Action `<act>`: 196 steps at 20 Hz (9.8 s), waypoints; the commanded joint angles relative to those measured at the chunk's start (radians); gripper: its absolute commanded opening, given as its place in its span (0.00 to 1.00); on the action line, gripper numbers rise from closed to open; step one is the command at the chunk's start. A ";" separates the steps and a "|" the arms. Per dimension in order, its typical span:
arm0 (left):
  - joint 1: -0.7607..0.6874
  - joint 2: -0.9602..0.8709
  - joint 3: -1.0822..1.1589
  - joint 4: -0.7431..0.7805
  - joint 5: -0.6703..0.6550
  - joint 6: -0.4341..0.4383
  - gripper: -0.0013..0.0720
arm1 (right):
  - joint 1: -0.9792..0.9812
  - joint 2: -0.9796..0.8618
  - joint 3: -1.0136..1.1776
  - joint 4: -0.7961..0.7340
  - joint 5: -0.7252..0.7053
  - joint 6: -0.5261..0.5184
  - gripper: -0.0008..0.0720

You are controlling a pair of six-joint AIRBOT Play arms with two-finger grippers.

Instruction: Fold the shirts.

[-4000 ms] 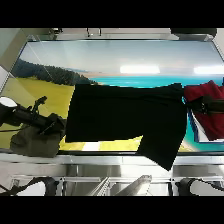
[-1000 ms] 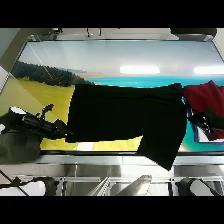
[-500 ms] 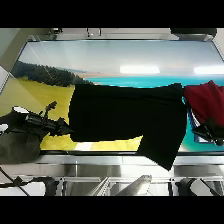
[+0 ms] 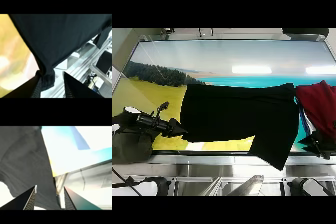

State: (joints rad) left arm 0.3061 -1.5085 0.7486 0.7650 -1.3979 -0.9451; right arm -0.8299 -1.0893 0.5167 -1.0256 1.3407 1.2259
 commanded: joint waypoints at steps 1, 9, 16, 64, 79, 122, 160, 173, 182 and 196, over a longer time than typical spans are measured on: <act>0.016 -0.001 0.000 -0.002 0.007 -0.002 0.41 | -0.002 -0.014 -0.031 -0.011 -0.029 -0.026 0.56; 0.014 -0.001 0.000 -0.007 0.011 -0.002 0.41 | 0.013 -0.107 -0.067 0.149 -0.156 -0.150 0.53; 0.014 -0.001 0.000 -0.008 0.012 -0.002 0.40 | 0.113 -0.253 -0.053 0.202 -0.079 -0.209 0.48; -0.062 -0.578 1.323 -0.219 0.054 -0.253 0.37 | 0.314 -0.762 0.963 0.658 -0.174 -0.397 0.84; -0.341 -0.499 1.156 -0.181 0.012 -0.222 0.03 | 0.365 -0.832 1.010 0.199 -0.050 -0.118 0.83; -0.492 -0.415 1.373 0.044 -0.074 -0.322 0.03 | 1.074 -0.642 1.163 0.700 -0.264 -0.058 0.04; -0.023 0.096 0.998 -0.086 0.027 -0.294 0.04 | 1.080 -0.938 1.215 0.337 -0.231 0.178 0.96; -0.023 0.096 0.998 -0.085 -0.013 -0.275 0.03 | 1.158 -1.025 1.216 0.549 -0.347 0.082 0.43; -0.023 0.096 0.998 -0.085 -0.017 -0.275 0.03 | 1.075 -0.827 1.261 0.560 -0.333 0.052 0.03; -0.023 0.096 0.998 -0.085 -0.036 -0.275 0.03 | 0.433 -0.457 1.261 0.288 -0.278 0.159 0.03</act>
State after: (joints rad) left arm 0.2821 -1.4132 1.7470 0.6800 -1.4372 -1.2201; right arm -0.3119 -1.5372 1.7763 -0.7242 1.1007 1.4174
